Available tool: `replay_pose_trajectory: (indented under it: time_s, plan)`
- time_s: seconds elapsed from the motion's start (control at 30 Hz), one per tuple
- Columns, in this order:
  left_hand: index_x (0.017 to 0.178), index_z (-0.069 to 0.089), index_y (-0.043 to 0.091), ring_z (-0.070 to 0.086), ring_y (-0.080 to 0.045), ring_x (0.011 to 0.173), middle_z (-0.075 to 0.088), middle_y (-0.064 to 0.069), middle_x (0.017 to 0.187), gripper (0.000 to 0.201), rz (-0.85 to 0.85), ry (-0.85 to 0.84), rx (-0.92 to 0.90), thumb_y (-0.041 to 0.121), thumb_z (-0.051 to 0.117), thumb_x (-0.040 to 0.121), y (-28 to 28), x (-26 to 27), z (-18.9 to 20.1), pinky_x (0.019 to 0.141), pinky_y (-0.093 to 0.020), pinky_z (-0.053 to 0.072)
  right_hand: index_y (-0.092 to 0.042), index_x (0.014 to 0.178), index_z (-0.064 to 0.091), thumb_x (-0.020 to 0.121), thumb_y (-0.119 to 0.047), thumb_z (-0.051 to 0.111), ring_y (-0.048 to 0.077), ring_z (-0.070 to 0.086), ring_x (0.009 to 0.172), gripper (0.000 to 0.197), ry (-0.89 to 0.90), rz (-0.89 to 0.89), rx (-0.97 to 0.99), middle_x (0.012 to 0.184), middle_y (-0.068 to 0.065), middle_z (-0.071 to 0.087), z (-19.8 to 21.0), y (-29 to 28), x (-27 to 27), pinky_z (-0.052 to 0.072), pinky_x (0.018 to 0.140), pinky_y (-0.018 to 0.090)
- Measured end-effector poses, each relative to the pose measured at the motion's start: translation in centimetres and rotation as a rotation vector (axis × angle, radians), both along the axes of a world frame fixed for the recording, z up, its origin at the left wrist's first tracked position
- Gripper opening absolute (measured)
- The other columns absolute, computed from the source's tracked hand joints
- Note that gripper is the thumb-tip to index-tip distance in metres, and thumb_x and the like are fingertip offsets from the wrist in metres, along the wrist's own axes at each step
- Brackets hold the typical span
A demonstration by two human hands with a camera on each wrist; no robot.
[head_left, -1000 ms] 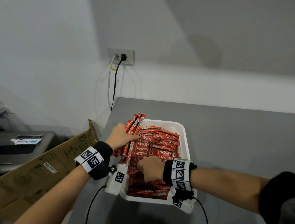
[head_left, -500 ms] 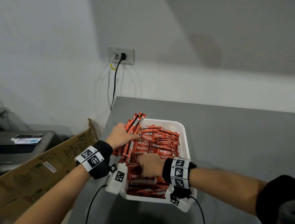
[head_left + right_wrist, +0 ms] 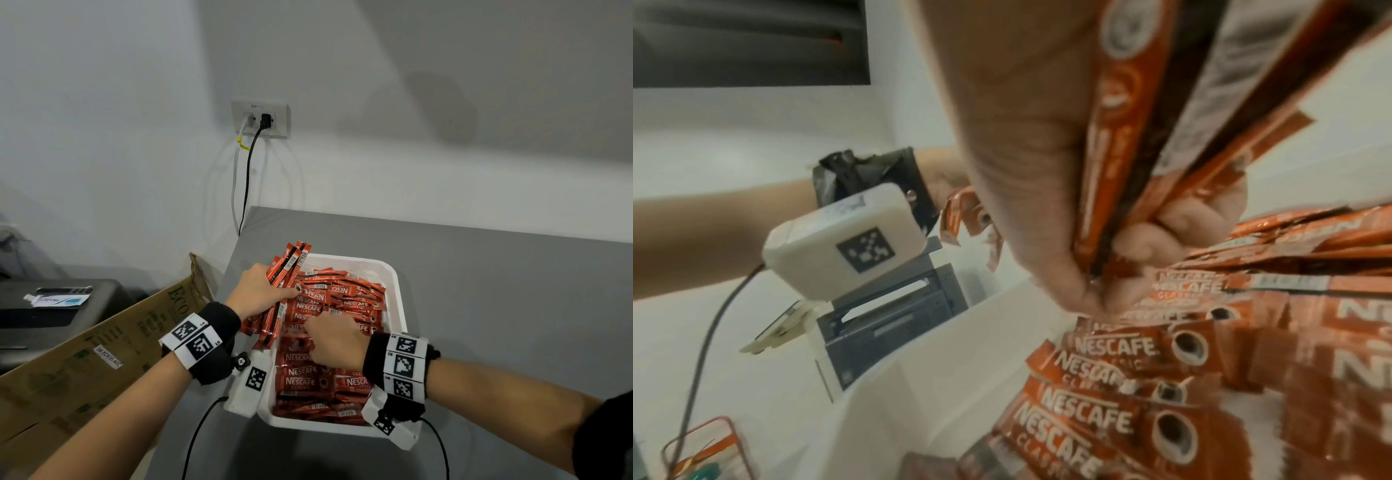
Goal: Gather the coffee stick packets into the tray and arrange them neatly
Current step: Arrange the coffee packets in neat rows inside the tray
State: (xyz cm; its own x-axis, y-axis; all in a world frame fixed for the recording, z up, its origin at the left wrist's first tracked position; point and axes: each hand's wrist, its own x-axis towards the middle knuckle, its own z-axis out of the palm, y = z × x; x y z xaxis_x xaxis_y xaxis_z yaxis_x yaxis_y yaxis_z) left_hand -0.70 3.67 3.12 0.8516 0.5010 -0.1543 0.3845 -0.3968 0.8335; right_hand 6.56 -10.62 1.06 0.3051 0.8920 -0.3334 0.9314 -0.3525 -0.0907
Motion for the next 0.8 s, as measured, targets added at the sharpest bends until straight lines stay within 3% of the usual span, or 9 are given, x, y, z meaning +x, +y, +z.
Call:
replay_pose_trajectory:
  time_s: [0.1, 0.23, 0.37, 0.47, 0.6, 0.7, 0.8]
  plan:
    - [0.079, 0.056, 0.018, 0.059, -0.004, 0.060, 0.061, 0.005, 0.071, 0.015, 0.009, -0.004, 0.000, 0.019, 0.071, 0.081, 0.1, 0.0, 0.0, 0.056, -0.013, 0.042, -0.008, 0.099, 0.059, 0.087, -0.011, 0.052, 0.021, 0.059, 0.070, 0.014, 0.056, -0.073, 0.037, 0.087, 0.004, 0.065, 0.3, -0.2, 1.5, 0.045, 0.055, 0.027]
    - [0.083, 0.058, 0.015, 0.059, -0.002, 0.058, 0.062, 0.006, 0.071, 0.014, 0.016, 0.006, 0.000, 0.020, 0.071, 0.080, 0.1, 0.2, 0.0, 0.053, -0.010, 0.042, -0.010, 0.104, 0.062, 0.085, -0.018, 0.065, 0.021, 0.064, 0.077, 0.021, 0.191, 0.040, -0.036, 0.090, 0.005, 0.068, -0.7, -0.7, 1.4, 0.056, 0.065, 0.031]
    - [0.088, 0.058, 0.016, 0.062, -0.004, 0.064, 0.064, 0.006, 0.076, 0.016, -0.002, -0.002, -0.014, 0.020, 0.071, 0.080, -0.1, 0.3, 0.0, 0.059, -0.013, 0.045, -0.006, 0.105, 0.062, 0.080, -0.031, 0.071, 0.024, 0.063, 0.083, 0.036, 0.079, 0.162, -0.084, 0.095, 0.008, 0.067, -1.7, -1.1, -0.1, 0.054, 0.072, 0.036]
    - [0.093, 0.059, 0.013, 0.063, -0.007, 0.067, 0.065, 0.005, 0.078, 0.019, 0.002, -0.004, -0.033, 0.020, 0.071, 0.080, 0.0, 0.3, 0.1, 0.063, -0.016, 0.048, -0.005, 0.103, 0.061, 0.080, -0.023, 0.070, 0.022, 0.056, 0.075, 0.031, 0.104, 0.154, -0.069, 0.091, 0.008, 0.065, -2.1, -0.9, -0.7, 0.050, 0.074, 0.035]
    - [0.094, 0.058, 0.011, 0.063, -0.008, 0.066, 0.064, 0.003, 0.078, 0.021, 0.013, 0.015, -0.034, 0.021, 0.071, 0.080, 0.1, 0.1, -0.1, 0.064, -0.018, 0.049, -0.009, 0.087, 0.056, 0.080, -0.018, 0.068, 0.023, 0.053, 0.070, 0.017, 0.119, 0.142, -0.087, 0.076, 0.003, 0.053, -2.2, -0.5, -0.9, 0.048, 0.070, 0.033]
    - [0.097, 0.059, 0.010, 0.064, -0.009, 0.068, 0.065, 0.001, 0.081, 0.023, 0.013, 0.023, -0.033, 0.022, 0.071, 0.080, 0.2, 0.2, -0.2, 0.065, -0.018, 0.049, -0.006, 0.092, 0.058, 0.081, -0.021, 0.069, 0.023, 0.055, 0.073, 0.021, 0.126, 0.136, -0.112, 0.079, 0.004, 0.055, -2.1, -0.2, -0.9, 0.052, 0.073, 0.036]
    - [0.086, 0.058, 0.015, 0.062, -0.007, 0.065, 0.064, 0.003, 0.077, 0.015, 0.013, 0.011, -0.025, 0.021, 0.071, 0.080, 0.1, 0.1, -0.1, 0.062, -0.017, 0.047, -0.004, 0.100, 0.058, 0.085, -0.028, 0.068, 0.023, 0.059, 0.077, 0.030, 0.099, 0.108, -0.110, 0.089, 0.007, 0.062, -1.2, 0.2, 0.0, 0.053, 0.070, 0.034]
